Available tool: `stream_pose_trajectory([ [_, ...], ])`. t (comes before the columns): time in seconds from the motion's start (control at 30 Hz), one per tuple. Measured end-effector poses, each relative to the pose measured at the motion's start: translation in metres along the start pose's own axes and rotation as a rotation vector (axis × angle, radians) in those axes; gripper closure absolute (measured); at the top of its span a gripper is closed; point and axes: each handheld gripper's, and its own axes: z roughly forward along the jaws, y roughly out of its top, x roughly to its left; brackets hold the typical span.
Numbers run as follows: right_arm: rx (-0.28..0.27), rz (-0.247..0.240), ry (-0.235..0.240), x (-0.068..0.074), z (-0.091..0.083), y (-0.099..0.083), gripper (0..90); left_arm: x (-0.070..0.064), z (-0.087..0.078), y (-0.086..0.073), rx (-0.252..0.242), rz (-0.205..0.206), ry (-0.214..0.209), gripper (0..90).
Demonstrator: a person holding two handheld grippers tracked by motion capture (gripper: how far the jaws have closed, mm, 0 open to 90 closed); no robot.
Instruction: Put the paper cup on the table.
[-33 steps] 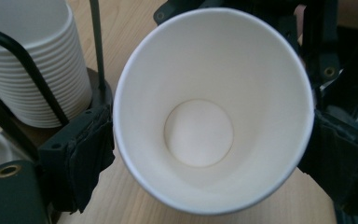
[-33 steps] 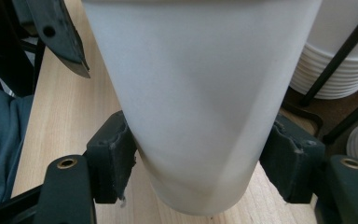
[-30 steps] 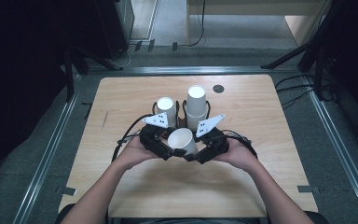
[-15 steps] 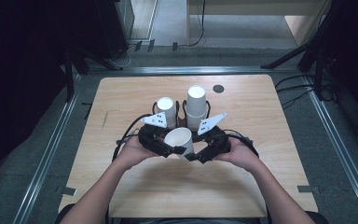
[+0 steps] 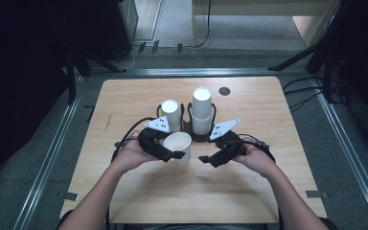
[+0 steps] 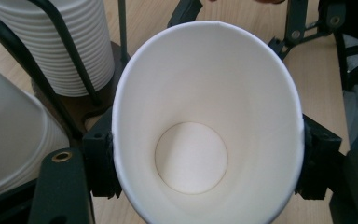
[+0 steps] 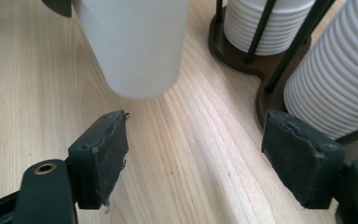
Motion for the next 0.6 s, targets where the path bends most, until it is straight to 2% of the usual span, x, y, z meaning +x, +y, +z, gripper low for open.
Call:
stream_pose_trajectory([
  [0.1, 0.009, -0.004, -0.011, -0.001, -0.003, -0.002, 23.1, 0.0, -0.001, 0.0, 0.024, 0.009, 0.008, 27.4],
  [0.17, 0.015, -0.007, -0.037, -0.002, -0.006, -0.005, 23.1, -0.002, -0.003, 0.0, 0.023, 0.011, 0.001, 27.3],
  [0.37, -0.007, 0.042, -0.088, -0.006, -0.02, -0.012, 22.6, -0.006, -0.005, -0.002, 0.047, 0.029, 0.017, 27.3],
  [0.6, -0.023, 0.09, -0.113, -0.018, -0.033, -0.019, 22.6, -0.001, -0.011, -0.009, 0.055, 0.006, 0.042, 27.2],
])
